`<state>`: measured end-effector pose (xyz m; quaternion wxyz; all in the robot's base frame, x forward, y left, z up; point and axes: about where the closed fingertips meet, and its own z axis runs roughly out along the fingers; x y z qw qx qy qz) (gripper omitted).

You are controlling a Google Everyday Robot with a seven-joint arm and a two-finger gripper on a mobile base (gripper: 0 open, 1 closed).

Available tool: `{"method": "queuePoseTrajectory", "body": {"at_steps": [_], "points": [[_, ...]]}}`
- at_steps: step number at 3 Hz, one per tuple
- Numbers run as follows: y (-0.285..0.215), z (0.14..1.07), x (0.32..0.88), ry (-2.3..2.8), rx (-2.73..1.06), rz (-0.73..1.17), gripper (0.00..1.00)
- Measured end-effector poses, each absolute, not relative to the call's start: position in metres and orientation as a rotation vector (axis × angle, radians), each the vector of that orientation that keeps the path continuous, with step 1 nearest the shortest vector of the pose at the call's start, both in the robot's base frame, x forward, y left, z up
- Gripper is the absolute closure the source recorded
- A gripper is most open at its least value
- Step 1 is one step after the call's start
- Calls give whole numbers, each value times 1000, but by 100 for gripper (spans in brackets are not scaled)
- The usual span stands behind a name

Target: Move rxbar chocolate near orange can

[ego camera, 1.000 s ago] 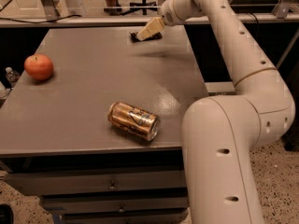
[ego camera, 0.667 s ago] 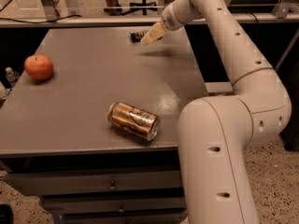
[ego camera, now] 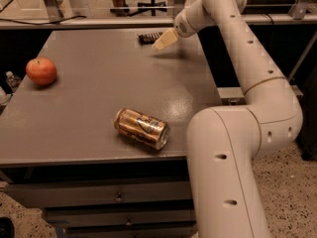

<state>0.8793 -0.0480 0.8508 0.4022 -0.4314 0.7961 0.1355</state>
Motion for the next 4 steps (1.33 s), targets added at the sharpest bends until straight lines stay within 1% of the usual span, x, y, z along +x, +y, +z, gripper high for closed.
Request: {"method": "queuePoseTrajectory", "body": {"at_steps": [1, 2, 3, 4], "points": [[-44, 846, 883, 2066, -976, 426, 0], [-44, 846, 883, 2066, -976, 426, 0], [-41, 843, 870, 2105, -1042, 403, 0], [-46, 843, 853, 2177, -1128, 327, 0]]}}
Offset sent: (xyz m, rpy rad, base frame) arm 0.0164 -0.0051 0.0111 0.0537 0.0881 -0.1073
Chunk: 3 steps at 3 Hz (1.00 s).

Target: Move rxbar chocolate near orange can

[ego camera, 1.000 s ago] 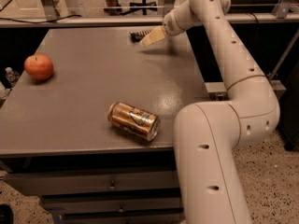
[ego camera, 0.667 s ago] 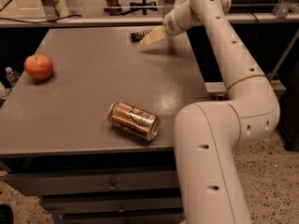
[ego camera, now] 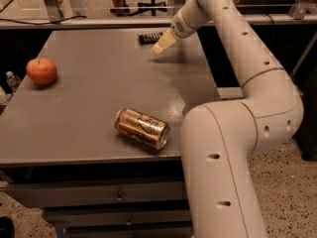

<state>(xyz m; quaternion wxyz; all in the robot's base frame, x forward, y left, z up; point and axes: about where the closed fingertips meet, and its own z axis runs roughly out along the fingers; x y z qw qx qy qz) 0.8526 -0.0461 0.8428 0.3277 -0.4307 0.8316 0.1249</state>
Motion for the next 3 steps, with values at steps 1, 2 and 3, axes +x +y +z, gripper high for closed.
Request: {"method": "queuePoseTrajectory", "body": {"at_steps": [1, 2, 3], "points": [[-62, 849, 843, 2231, -1124, 254, 0], [-71, 852, 839, 2242, -1066, 220, 0], [-67, 858, 834, 2188, -979, 226, 0]]}}
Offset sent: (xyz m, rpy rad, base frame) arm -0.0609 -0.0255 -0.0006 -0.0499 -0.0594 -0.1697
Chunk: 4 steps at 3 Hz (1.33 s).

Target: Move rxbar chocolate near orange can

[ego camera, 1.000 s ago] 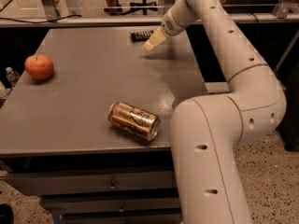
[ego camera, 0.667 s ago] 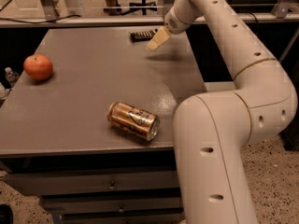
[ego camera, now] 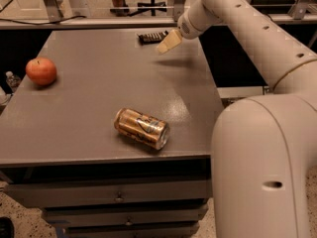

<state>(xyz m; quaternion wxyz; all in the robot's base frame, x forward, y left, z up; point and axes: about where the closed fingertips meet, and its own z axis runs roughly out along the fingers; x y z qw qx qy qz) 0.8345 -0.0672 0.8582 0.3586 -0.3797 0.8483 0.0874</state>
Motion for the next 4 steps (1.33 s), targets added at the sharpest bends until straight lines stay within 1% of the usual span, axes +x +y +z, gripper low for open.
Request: {"method": "queuePoseTrajectory", "body": {"at_steps": [2, 4], "points": [[-32, 833, 829, 2076, -886, 312, 0], [-3, 848, 861, 1926, -880, 346, 0]]}}
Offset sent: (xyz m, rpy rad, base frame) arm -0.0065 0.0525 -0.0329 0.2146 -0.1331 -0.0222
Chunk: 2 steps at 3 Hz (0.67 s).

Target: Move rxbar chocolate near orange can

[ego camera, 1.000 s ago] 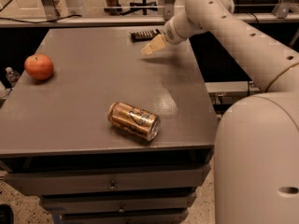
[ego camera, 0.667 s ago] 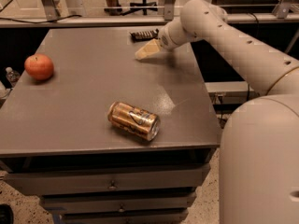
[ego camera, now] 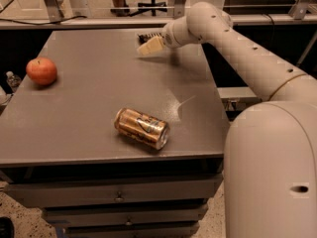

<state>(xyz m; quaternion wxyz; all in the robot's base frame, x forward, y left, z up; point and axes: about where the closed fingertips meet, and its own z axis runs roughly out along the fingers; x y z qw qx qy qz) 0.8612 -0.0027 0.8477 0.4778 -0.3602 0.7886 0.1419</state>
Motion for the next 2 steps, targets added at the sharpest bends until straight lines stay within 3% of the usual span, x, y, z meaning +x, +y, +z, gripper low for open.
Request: {"method": "queuePoseTrajectory", "body": {"at_steps": [2], "points": [[-6, 860, 884, 1887, -843, 315, 0]]}}
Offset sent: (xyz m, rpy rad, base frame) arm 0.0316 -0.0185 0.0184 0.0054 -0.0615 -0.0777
